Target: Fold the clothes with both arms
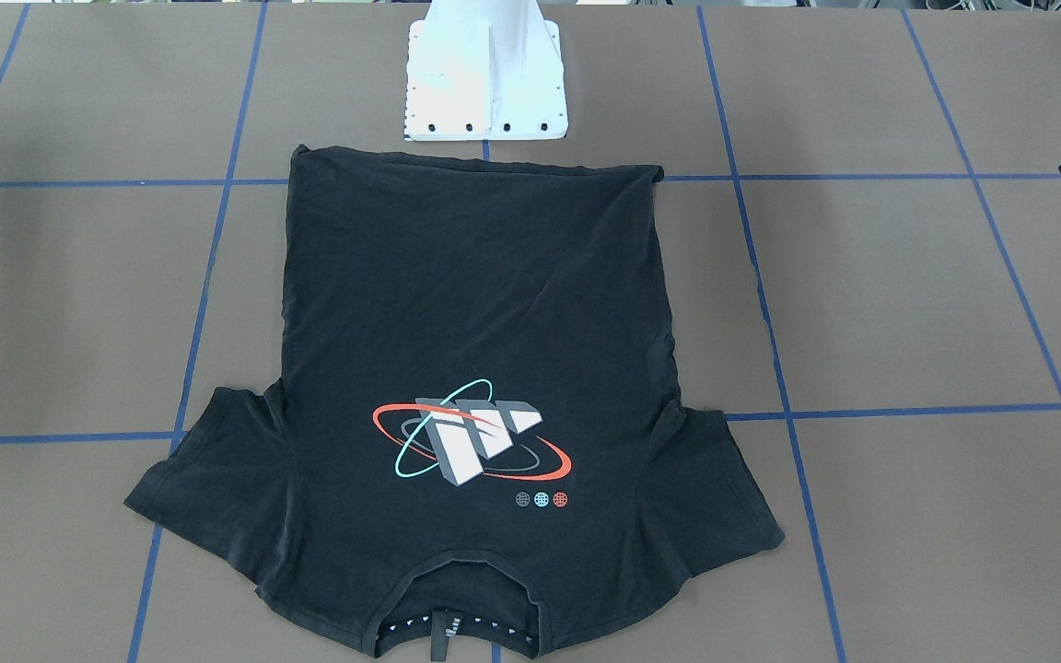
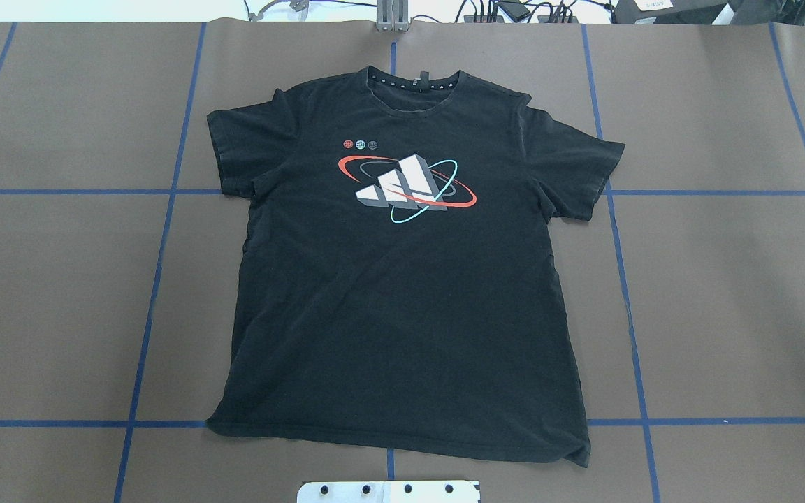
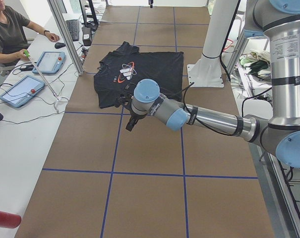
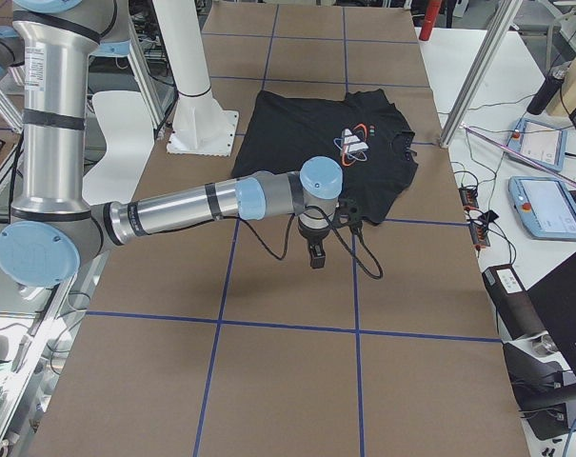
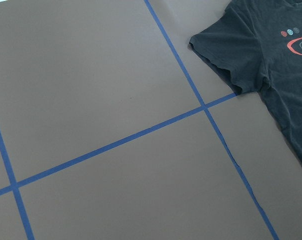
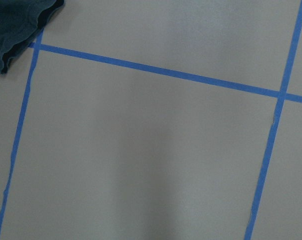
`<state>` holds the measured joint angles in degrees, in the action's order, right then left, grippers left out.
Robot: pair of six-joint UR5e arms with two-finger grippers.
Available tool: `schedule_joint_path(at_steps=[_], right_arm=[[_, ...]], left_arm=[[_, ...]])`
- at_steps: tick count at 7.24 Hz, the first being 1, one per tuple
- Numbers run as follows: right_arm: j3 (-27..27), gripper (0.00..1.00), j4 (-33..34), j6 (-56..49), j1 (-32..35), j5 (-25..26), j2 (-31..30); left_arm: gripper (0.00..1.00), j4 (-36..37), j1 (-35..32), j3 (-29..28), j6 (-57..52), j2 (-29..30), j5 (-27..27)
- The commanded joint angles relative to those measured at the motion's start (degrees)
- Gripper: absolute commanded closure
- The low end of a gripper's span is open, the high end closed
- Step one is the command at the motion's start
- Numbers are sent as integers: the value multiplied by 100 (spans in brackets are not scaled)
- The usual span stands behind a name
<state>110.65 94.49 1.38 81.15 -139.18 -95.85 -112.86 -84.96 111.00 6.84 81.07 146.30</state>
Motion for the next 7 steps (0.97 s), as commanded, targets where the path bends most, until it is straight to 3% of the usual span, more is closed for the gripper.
schedule_joint_path(at_steps=[1,4,7], right_arm=[[-52,0,0,3,-3,101,57],[-218,0,-9,-24,-3,128,83],[-788,0,-403,12,-387,92,485]], left_arm=[[0,10,-3,78,10,-90,-5],[0,-16,5,-140,10,-109,-171],[0,-43,93,25,-16,23,-189]])
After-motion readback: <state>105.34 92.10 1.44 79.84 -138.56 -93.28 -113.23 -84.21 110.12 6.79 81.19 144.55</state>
